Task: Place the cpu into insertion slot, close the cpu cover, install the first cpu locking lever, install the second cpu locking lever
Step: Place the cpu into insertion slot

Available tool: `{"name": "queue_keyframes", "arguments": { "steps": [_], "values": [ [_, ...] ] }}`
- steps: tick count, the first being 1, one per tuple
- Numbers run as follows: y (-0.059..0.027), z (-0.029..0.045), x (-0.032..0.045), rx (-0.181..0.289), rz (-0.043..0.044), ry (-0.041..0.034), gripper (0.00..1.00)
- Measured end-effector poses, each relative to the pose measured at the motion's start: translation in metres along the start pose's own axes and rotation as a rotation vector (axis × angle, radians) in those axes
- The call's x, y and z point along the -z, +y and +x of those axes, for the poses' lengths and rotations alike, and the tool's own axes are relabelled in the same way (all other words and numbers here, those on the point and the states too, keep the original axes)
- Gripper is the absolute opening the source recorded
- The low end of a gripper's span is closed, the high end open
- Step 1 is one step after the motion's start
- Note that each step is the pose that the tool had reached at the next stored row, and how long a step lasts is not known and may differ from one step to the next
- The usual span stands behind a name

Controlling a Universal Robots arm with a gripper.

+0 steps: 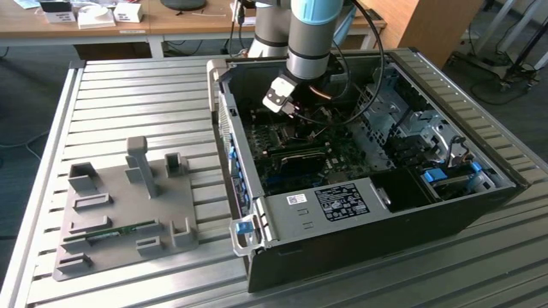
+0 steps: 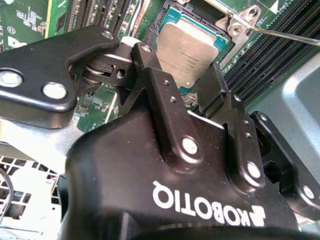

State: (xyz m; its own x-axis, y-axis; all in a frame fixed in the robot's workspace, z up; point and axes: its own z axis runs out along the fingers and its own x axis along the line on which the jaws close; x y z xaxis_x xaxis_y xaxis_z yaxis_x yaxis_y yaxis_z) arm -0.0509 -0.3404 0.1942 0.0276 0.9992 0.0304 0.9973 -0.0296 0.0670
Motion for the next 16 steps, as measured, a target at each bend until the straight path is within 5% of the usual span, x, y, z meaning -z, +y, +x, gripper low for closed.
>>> {"name": "queue_keyframes", "arguments": {
  "steps": [16],
  "values": [
    [-0.0008, 0.0000, -0.0007, 0.000, -0.0001, 0.0001, 0.54]
  ]
}}
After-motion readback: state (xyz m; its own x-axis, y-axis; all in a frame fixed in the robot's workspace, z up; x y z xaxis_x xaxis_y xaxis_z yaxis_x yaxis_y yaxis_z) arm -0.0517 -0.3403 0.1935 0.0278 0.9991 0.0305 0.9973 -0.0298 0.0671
